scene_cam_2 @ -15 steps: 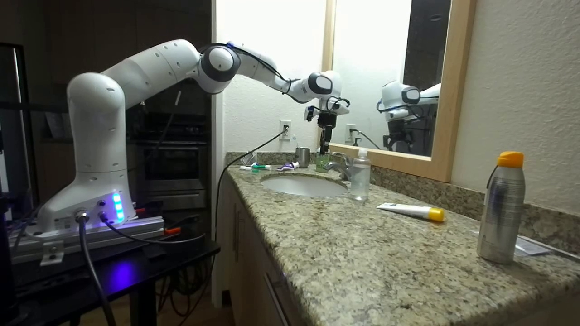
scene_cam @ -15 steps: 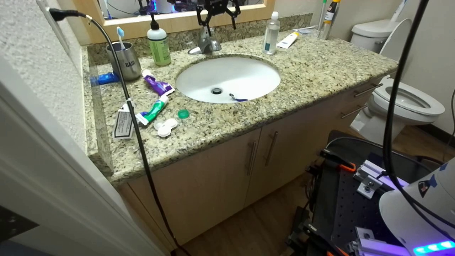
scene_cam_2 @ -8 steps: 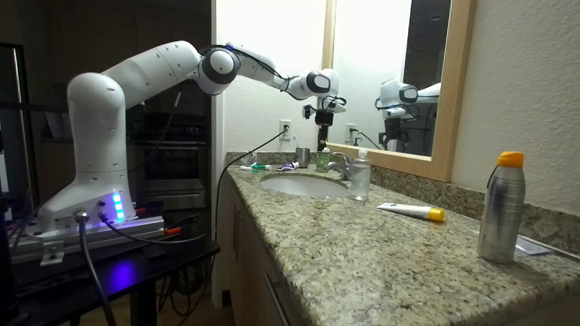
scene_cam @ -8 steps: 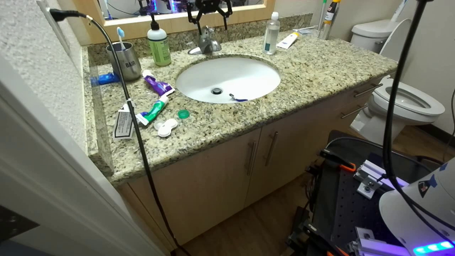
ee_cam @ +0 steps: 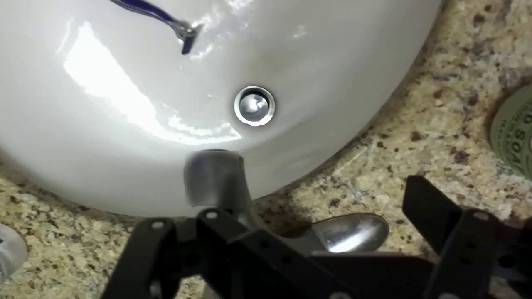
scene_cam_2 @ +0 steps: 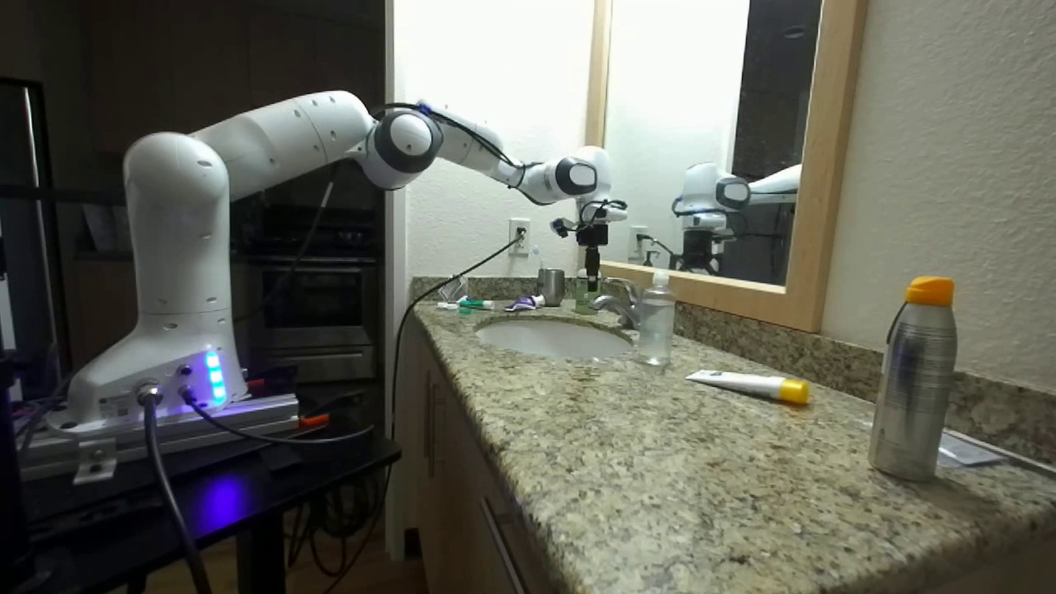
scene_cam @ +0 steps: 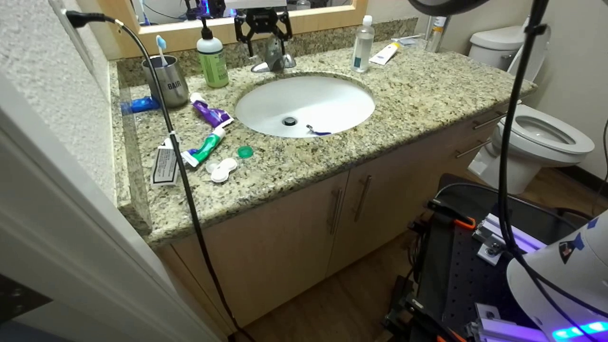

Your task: Lift up the tap handle

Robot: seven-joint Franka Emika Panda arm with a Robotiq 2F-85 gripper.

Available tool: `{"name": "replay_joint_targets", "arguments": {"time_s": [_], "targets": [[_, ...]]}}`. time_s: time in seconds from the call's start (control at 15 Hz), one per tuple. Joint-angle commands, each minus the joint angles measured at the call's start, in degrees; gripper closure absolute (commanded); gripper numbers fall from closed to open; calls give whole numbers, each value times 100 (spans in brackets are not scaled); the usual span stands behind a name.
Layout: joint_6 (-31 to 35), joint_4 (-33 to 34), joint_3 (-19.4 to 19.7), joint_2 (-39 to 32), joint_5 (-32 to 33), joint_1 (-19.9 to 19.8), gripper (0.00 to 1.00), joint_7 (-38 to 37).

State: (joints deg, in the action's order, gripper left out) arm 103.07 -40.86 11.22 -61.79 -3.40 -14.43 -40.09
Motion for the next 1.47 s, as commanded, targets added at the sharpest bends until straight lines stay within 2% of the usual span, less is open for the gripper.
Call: {"name": "replay_joint_targets", "arguments": {"time_s": [0.0,0.27,0.67,0.8,0.87,1.07,1.4], "targets": [[473,326,101,-176,88,72,0,-308],[30,67,397,363,522,133,0,-161],[-1822,427,864,324,1228,199,0,-244],[-2352,523,747,186,1207,86,0,266],[-2685,770,578,24,1245,-21,0,442],[-3286,996,451,-213,1189,-109,0,1044],[-3753,1652,88,-434,689,-450,0,1406]]}}
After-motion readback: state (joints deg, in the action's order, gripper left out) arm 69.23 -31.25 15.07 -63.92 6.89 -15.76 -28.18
